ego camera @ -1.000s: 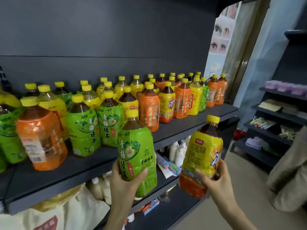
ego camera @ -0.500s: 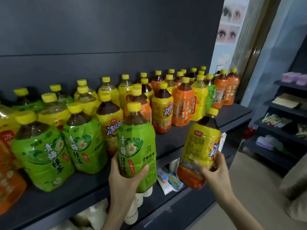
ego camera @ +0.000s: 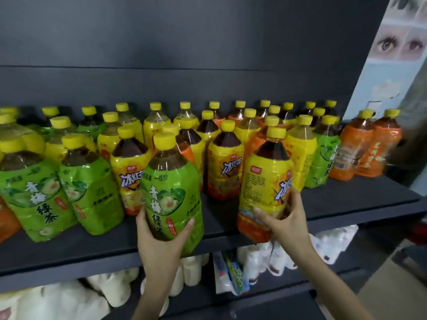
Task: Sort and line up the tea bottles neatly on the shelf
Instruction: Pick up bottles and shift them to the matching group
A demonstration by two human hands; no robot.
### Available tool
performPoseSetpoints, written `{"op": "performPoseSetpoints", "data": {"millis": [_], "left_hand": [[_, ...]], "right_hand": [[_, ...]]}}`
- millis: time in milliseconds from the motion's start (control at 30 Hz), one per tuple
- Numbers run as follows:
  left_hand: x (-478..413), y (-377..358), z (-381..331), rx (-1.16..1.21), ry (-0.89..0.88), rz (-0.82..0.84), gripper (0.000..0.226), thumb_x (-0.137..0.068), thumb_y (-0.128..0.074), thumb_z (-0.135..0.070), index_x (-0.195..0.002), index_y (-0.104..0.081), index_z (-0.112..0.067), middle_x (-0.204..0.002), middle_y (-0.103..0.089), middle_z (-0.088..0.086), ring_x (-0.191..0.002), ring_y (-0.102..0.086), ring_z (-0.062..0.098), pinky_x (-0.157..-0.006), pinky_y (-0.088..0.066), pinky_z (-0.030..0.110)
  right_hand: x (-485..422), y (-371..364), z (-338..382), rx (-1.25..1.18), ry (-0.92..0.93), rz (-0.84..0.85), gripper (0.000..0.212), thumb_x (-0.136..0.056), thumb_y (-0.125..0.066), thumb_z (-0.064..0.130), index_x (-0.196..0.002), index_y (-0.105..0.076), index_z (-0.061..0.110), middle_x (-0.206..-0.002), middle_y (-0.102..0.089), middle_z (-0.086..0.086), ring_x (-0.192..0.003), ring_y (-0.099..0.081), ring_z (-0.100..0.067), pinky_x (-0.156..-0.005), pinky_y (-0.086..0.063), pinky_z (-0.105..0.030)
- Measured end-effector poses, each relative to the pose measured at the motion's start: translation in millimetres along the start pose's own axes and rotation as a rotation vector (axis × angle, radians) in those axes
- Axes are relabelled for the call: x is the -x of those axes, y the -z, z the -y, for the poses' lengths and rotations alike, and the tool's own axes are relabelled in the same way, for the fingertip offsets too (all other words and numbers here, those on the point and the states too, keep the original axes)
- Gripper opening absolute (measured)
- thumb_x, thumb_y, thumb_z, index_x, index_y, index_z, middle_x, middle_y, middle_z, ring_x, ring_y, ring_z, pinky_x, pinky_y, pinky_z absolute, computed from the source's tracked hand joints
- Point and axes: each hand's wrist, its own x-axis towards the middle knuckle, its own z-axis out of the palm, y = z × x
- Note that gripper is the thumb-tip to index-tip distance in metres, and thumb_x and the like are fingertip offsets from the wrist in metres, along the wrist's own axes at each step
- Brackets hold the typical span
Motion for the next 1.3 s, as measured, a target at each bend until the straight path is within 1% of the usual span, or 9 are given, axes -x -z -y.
{"op": "performPoseSetpoints", "data": {"millis": [100,267,433,567,667,800,900,1067,1300], "left_hand": [[7,-13,5,-0.062,0.015,-0.09,0.098,-0.057,-0.085,-0.037,-0.139,-0.033,-0.03,-0.132,-0.043,-0.01,-0.125,-0.042,0.013,-0.105,-0.037,0.038],[11,-25,12,-0.126,0.051,-0.201,0.106,-0.044,-0.077,-0.063,-0.135,-0.03,-0.037,-0.135,-0.044,-0.006,-0.127,-0.043,0.016,-0.105,-0.039,0.046],[1,-29,16,-0.196,0.053,-0.201,0.112,-0.041,-0.082,-0.061,-0.134,-0.023,-0.04,-0.137,-0.04,0.002,-0.13,-0.039,0.022,-0.105,-0.038,0.048],[-1,-37,19,-0.276,0.046,-0.213,0.116,-0.052,-0.089,-0.036,-0.143,-0.019,-0.017,-0.138,-0.035,0.008,-0.132,-0.032,0.025,-0.101,-0.032,0.038],[-3,-39,19,-0.302,0.054,-0.222,0.118,-0.052,-0.09,-0.032,-0.144,-0.018,-0.012,-0.133,-0.034,0.005,-0.13,-0.032,0.025,-0.097,-0.033,0.037],[-8,-42,19,-0.335,0.069,-0.246,0.119,-0.051,-0.09,-0.031,-0.143,-0.018,-0.01,-0.133,-0.034,0.008,-0.13,-0.031,0.027,-0.096,-0.036,0.042],[-11,-44,16,-0.354,0.078,-0.262,0.12,-0.051,-0.089,-0.035,-0.143,-0.017,-0.01,-0.135,-0.033,0.01,-0.129,-0.03,0.026,-0.094,-0.038,0.047],[-16,-45,16,-0.417,0.06,-0.276,0.119,-0.052,-0.088,-0.038,-0.143,-0.017,-0.006,-0.138,-0.033,0.013,-0.132,-0.026,0.026,-0.092,-0.039,0.05],[-33,-50,16,-0.485,0.076,-0.267,0.12,-0.052,-0.087,-0.044,-0.142,-0.019,-0.004,-0.136,-0.035,0.015,-0.128,-0.028,0.029,-0.089,-0.04,0.052]], "right_hand": [[-19,8,-9,0.044,0.021,0.044,0.103,-0.048,-0.083,0.057,-0.135,-0.034,0.029,-0.128,-0.052,0.011,-0.119,-0.053,-0.008,-0.099,-0.048,-0.043],[-30,-3,-23,0.104,0.041,0.049,0.105,-0.05,-0.082,0.057,-0.138,-0.028,0.036,-0.128,-0.044,0.03,-0.119,-0.048,-0.001,-0.102,-0.044,-0.041],[-34,-30,-34,0.095,0.039,0.014,0.102,-0.059,-0.088,0.038,-0.138,-0.023,0.037,-0.128,-0.037,0.032,-0.112,-0.042,0.011,-0.095,-0.037,-0.019],[-40,-46,-37,0.078,0.061,0.009,0.103,-0.058,-0.08,0.049,-0.135,-0.011,0.046,-0.14,-0.03,0.016,-0.124,-0.034,0.003,-0.092,-0.03,-0.005],[-40,-49,-39,0.064,0.084,0.024,0.104,-0.061,-0.077,0.048,-0.134,-0.004,0.049,-0.14,-0.02,0.019,-0.125,-0.024,0.011,-0.091,-0.022,0.006],[-41,-46,-41,0.1,0.189,0.031,0.109,-0.068,-0.079,0.042,-0.144,0.0,0.044,-0.146,-0.011,0.017,-0.136,-0.013,0.007,-0.107,-0.019,-0.011],[-43,-42,-37,0.143,0.255,0.039,0.104,-0.077,-0.075,0.04,-0.145,0.004,0.048,-0.151,-0.009,0.011,-0.141,-0.01,0.0,-0.11,-0.019,-0.022],[-42,-47,-33,0.176,0.303,0.038,0.101,-0.08,-0.071,0.026,-0.14,0.004,0.059,-0.15,-0.005,0.006,-0.136,-0.001,0.015,-0.101,-0.01,0.003],[-39,-42,-38,0.256,0.334,0.086,0.1,-0.08,-0.067,0.033,-0.142,0.008,0.055,-0.15,0.001,0.015,-0.136,0.002,0.016,-0.1,-0.013,0.001]]}}
